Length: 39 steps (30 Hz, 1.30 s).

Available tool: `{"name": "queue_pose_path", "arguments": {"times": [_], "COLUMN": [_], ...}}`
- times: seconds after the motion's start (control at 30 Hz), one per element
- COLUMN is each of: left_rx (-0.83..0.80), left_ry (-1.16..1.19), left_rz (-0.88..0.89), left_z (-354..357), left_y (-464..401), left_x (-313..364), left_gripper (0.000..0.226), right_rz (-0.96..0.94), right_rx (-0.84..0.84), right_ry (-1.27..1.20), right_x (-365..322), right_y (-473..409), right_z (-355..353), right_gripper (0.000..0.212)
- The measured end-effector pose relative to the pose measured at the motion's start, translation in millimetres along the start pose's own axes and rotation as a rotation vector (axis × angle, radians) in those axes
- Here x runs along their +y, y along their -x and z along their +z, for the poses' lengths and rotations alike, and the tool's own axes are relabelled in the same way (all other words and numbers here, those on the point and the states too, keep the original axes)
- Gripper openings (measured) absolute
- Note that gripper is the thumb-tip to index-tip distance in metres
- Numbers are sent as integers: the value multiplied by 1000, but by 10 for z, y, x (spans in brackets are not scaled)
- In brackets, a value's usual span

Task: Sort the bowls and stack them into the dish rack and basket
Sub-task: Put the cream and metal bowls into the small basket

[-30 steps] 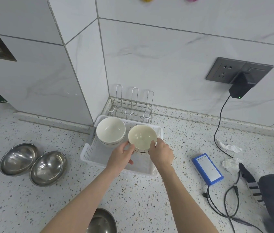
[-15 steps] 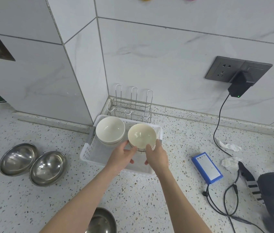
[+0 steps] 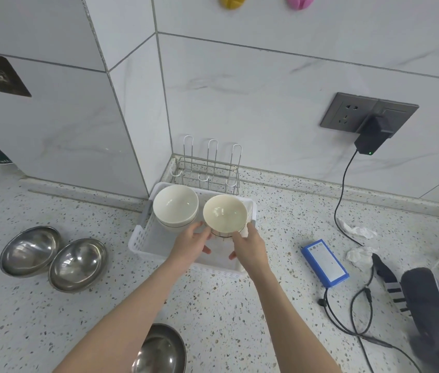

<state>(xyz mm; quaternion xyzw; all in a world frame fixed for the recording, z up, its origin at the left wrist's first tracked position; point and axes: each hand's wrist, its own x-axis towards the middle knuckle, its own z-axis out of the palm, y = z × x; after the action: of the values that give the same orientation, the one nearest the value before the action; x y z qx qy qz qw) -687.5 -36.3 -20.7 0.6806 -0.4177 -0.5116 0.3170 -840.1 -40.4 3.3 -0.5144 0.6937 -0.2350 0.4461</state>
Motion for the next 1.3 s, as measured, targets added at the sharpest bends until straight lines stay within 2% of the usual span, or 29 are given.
{"name": "queue_pose_path", "arguments": {"times": [0.1,0.23,0.4,0.6,0.8,1.03,1.3], "left_rx": [108,137,242,377,295,317,346], "left_ry": [66,270,412,403,475,617,552], "left_rz": [73,167,68,-84,-328,-412,-404], "left_z": [-93,-353,-785,-1249,-1675,-1887,-1964], "left_y": [132,518,963,1211,1201,947,798], "left_x": [-5,-113,-483,-1064,-1387,-1351,-1396], "left_gripper": [37,20,17,13,24,20,10], "right_rz": [-32,-56,-92,-45,102,215,245], "right_rx": [80,155,93,59,36,-47,-163], "right_ry": [-67,-225,-304,-198,82,131,196], "right_x": [39,85,18,106,413,526,525], "right_y": [179,474,808,1063,1411,1648,1728], "right_z": [3,62,296,603,753,860,896], "right_gripper": [54,39,27,25,26,25,29]}}
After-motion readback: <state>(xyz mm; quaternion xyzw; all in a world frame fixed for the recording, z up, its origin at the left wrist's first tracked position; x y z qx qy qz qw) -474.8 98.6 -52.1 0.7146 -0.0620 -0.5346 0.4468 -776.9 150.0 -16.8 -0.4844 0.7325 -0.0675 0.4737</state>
